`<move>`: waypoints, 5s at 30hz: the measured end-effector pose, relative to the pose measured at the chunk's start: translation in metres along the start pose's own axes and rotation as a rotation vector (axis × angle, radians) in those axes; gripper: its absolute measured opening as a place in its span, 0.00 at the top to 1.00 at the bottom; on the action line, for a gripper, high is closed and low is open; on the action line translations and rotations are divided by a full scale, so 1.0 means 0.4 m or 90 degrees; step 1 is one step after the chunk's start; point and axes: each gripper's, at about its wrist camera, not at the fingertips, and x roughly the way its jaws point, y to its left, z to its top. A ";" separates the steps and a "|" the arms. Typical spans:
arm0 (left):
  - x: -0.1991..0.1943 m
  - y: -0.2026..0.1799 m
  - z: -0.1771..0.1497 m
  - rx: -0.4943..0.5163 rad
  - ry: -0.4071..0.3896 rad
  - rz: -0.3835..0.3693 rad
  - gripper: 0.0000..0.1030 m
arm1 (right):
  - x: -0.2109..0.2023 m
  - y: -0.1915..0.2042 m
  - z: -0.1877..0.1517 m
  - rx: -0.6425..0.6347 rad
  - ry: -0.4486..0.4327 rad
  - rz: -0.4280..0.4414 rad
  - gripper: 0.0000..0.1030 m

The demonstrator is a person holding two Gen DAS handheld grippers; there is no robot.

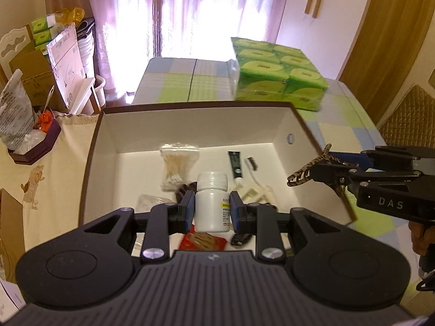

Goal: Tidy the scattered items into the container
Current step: 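Lift and carry the bottle and striped clip with both tools over the box, then lower both tools into the box and open them to release the items, then withdraw both open tools up and back from the box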

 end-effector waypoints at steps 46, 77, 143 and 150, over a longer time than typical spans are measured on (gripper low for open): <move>0.460 0.212 0.151 0.025 0.167 0.033 0.78 | 0.496 -0.057 0.094 0.066 0.166 -0.087 0.68; 0.365 0.187 0.141 0.020 0.137 0.034 0.51 | 0.387 -0.007 0.074 -0.002 0.154 -0.086 0.11; -0.134 -0.244 -0.208 -0.028 0.023 0.129 0.01 | -0.213 0.020 -0.222 -0.041 0.101 -0.052 0.11; -0.141 -0.266 -0.230 -0.043 0.027 0.148 0.01 | -0.227 0.001 -0.243 -0.035 0.112 -0.051 0.11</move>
